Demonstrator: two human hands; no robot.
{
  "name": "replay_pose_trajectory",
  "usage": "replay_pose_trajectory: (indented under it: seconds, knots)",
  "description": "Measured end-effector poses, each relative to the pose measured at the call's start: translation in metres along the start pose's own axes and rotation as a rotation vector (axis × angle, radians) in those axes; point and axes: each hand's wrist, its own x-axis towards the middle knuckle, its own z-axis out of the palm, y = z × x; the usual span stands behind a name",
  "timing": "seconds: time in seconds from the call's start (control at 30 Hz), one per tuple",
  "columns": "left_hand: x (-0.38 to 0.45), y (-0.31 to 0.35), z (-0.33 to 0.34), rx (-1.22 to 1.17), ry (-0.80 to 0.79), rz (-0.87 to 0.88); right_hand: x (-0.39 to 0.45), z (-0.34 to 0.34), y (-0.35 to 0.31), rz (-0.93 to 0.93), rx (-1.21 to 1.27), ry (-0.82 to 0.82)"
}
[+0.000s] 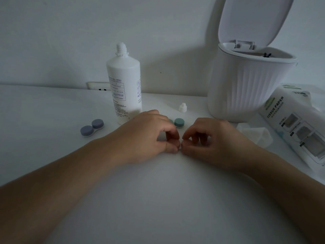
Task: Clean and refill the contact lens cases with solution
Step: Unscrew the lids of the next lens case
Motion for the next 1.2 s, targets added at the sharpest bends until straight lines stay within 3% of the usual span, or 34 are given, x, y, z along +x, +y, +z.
replay_pose_trajectory:
  seconds: [0.17,0.33,0.5,0.67,0.83,1.03,1.2]
  knots:
    - [-0.0006,0.0007,-0.0002,0.011,0.007,0.006,-0.0027,-0.0051,-0.0011,-0.040,0.071,-0.052]
    - [-0.0012,0.0006,0.0000,0.000,0.005,0.001,-0.0007,-0.0024,-0.0037,-0.014,0.026,0.014]
    - [-0.0015,0.0000,0.0006,0.012,0.011,0.004,-0.0026,-0.0075,-0.0034,-0.038,0.084,-0.063]
    - [-0.0015,0.0009,0.0006,0.009,0.008,0.003,-0.0013,-0.0018,-0.0056,0.012,0.049,0.024]
    - [-0.0018,0.0011,0.0004,0.010,0.018,0.013,-0.0028,-0.0063,-0.0046,0.002,0.074,-0.049]
    - [-0.0017,0.0012,0.0005,0.009,0.013,0.010,0.0005,0.0010,-0.0025,0.029,0.011,0.008]
    - [-0.0018,0.0012,0.0007,0.006,0.020,0.014,-0.0012,-0.0021,0.0004,0.024,0.021,-0.100]
